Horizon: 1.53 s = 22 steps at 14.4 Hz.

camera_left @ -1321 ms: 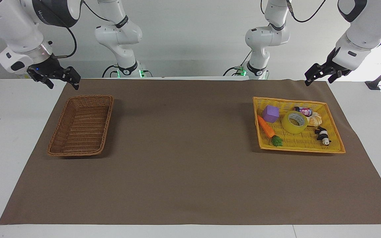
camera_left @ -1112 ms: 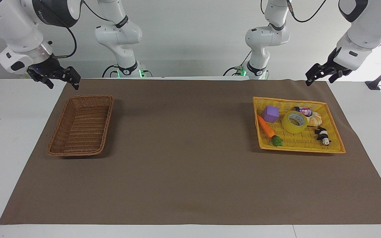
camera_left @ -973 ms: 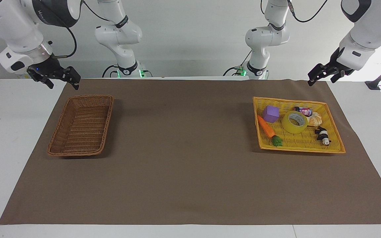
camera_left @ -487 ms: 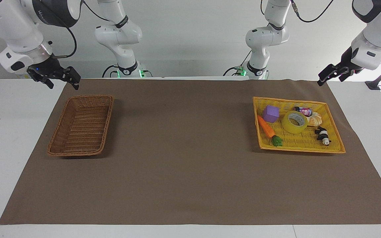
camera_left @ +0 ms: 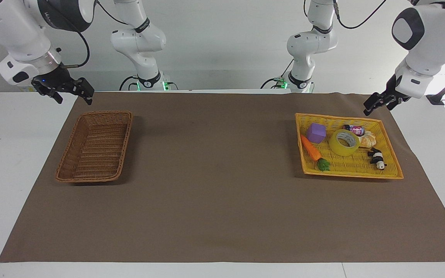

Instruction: Move tape to another basket

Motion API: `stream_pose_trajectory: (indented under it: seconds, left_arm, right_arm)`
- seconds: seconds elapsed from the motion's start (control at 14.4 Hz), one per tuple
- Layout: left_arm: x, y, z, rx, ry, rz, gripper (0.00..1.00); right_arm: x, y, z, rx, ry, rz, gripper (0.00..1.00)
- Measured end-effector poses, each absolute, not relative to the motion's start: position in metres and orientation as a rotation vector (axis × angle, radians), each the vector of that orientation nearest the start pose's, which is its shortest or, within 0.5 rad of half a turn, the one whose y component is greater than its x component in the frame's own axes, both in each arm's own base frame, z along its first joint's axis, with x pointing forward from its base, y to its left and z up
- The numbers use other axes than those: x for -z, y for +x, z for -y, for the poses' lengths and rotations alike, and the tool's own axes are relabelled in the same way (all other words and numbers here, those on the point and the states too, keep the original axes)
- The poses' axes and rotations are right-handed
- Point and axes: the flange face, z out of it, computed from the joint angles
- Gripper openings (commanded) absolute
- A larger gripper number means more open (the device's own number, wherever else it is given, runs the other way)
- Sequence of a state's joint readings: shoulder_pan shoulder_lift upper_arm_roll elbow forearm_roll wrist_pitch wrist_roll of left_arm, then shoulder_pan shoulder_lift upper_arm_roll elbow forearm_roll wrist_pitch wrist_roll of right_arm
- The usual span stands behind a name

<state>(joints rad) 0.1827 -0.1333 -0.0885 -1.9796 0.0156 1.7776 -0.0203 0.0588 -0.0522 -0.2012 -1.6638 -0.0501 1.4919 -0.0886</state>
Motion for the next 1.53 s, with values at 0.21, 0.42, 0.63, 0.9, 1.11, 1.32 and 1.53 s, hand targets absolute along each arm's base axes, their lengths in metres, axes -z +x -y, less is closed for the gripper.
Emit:
stream_pose_trajectory:
  seconds: [0.21,0.42,0.63,0.9,1.11,1.32,1.53]
  left_arm:
    - [-0.463,0.504,-0.057,-0.065,-3.114,0.153,0.82]
    - [-0.416,0.488,-0.069,-0.114,-3.114,0.189,0.67]
    - [-0.395,0.483,-0.072,-0.121,-3.116,0.195,0.64]
    - [-0.364,0.480,-0.071,-0.129,-3.120,0.191,0.57]
    - [-0.351,0.477,-0.071,-0.159,-3.121,0.190,0.55]
    - [-0.335,0.469,-0.070,-0.143,-3.122,0.188,0.52]
    - [-0.324,0.465,-0.068,-0.133,-3.123,0.183,0.46]
  right_arm:
    - [-0.602,0.521,0.083,-0.197,-3.160,-0.085,0.99]
    - [-0.602,0.521,0.083,-0.197,-3.160,-0.085,0.99]
    - [-0.602,0.521,0.083,-0.197,-3.160,-0.085,0.99]
    - [-0.602,0.521,0.083,-0.197,-3.160,-0.085,0.99]
    - [-0.602,0.521,0.083,-0.197,-3.160,-0.085,0.99]
    - [-0.602,0.521,0.083,-0.197,-3.160,-0.085,0.99]
    - [-0.602,0.521,0.083,-0.197,-3.160,-0.085,0.99]
